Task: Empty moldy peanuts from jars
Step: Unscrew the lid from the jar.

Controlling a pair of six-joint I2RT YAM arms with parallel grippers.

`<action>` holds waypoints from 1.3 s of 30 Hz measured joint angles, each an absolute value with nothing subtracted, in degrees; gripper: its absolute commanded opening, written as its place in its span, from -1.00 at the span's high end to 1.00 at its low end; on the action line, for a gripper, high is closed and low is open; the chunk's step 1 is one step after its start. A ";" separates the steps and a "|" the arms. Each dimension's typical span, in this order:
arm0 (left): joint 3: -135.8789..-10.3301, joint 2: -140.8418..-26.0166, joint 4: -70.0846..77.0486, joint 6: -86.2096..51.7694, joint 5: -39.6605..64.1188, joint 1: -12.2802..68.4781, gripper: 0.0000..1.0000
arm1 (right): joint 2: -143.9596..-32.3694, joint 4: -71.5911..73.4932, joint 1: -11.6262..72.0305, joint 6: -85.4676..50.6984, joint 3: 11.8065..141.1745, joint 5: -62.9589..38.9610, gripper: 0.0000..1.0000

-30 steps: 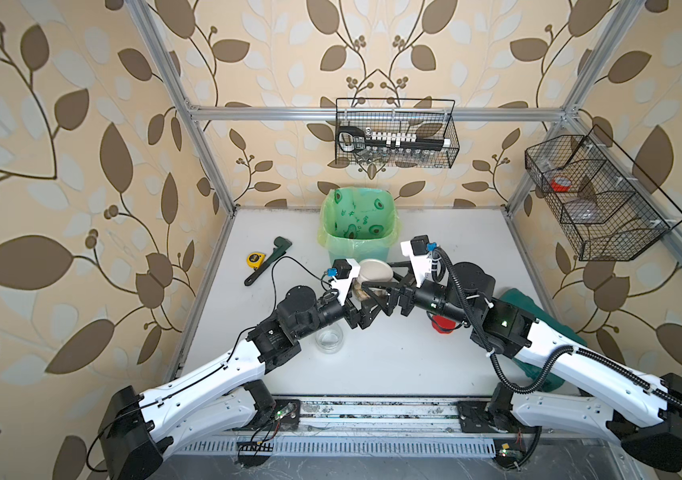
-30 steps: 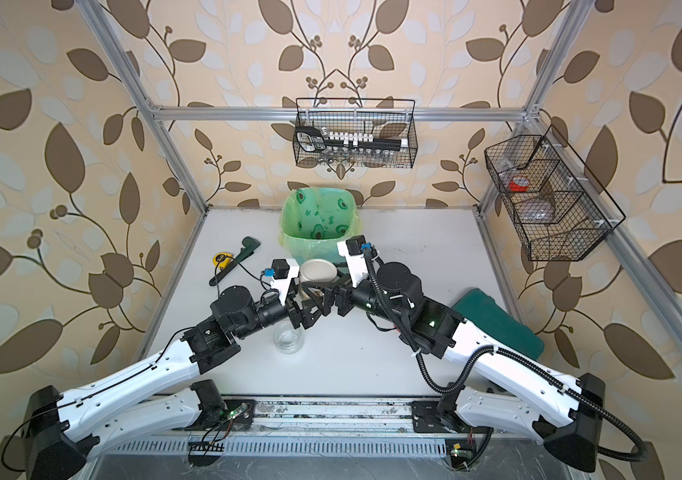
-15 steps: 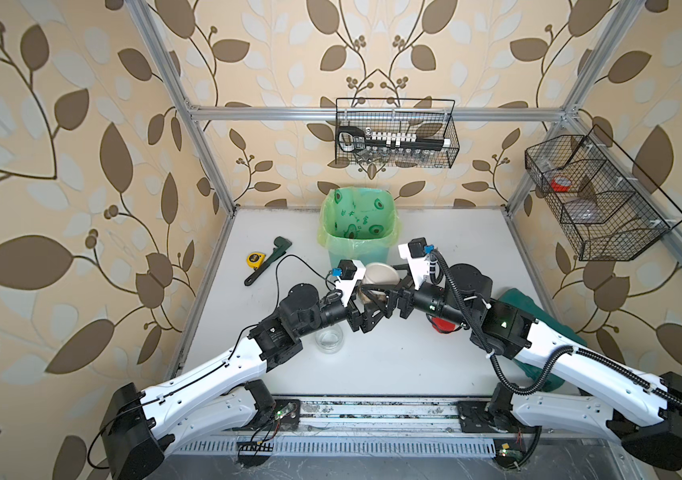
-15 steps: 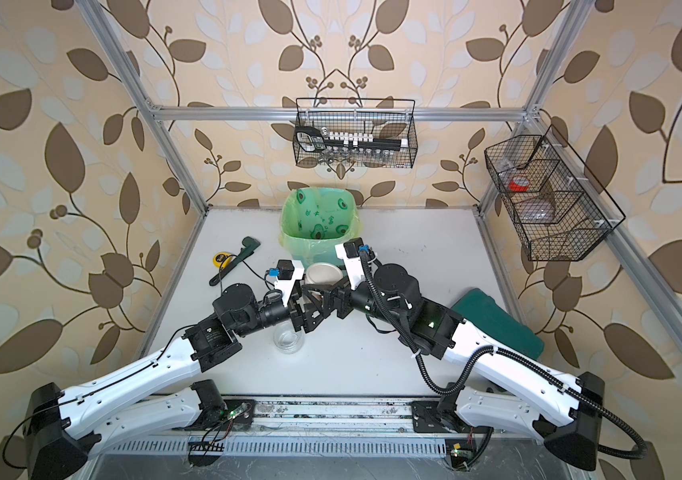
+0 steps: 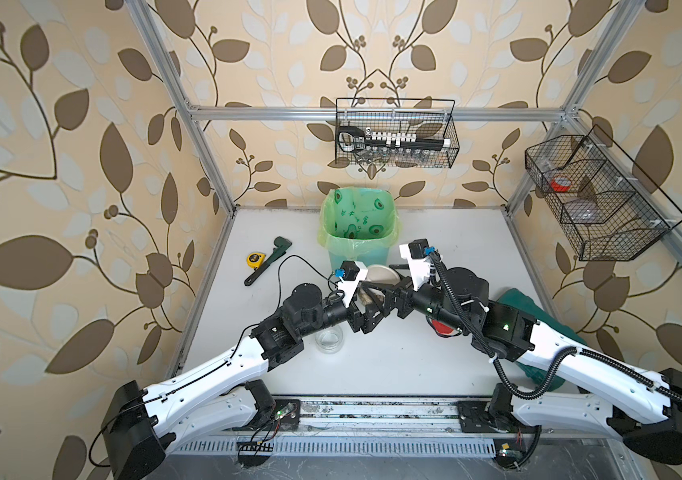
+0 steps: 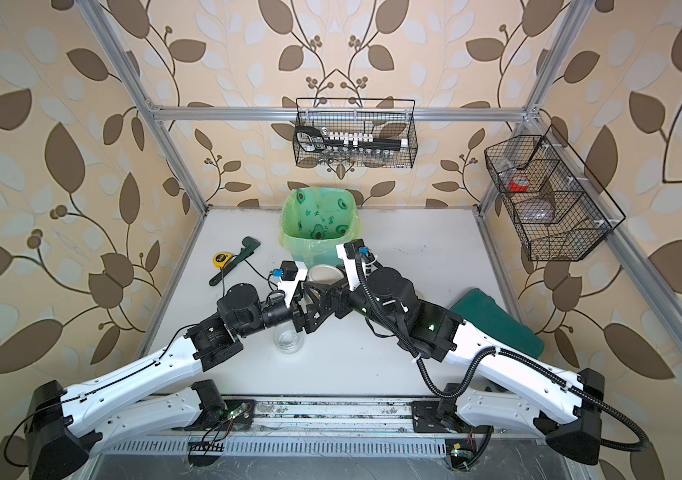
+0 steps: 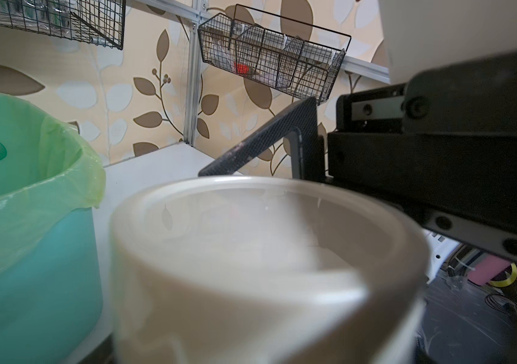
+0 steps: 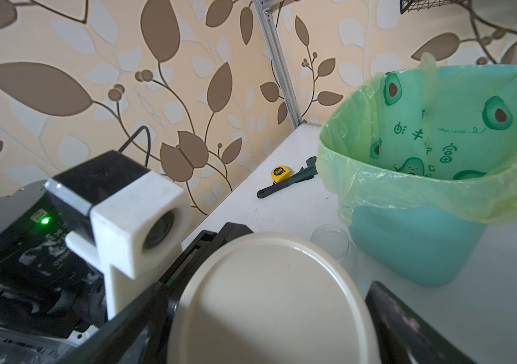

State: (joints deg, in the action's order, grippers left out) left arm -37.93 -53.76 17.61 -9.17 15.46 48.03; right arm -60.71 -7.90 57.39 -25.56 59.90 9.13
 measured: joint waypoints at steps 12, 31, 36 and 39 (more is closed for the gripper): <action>-37.30 -52.95 17.65 -9.17 14.41 48.03 1.00 | -61.41 -8.03 57.39 -25.93 60.40 9.30 -0.71; -37.30 -52.77 17.08 -9.74 15.11 48.03 1.00 | -63.00 -9.96 57.39 -26.09 62.28 9.17 0.06; -37.30 -51.99 15.38 -10.72 16.16 48.03 1.00 | -63.00 -10.72 57.34 -25.71 62.48 7.35 0.22; -37.50 -51.20 14.26 -11.42 17.06 48.03 1.00 | -63.09 -11.35 56.82 -24.47 63.11 4.38 0.33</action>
State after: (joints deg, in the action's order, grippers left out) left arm -37.50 -51.20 14.26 -11.42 17.06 48.03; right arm -63.09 -11.35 56.82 -24.47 63.11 4.38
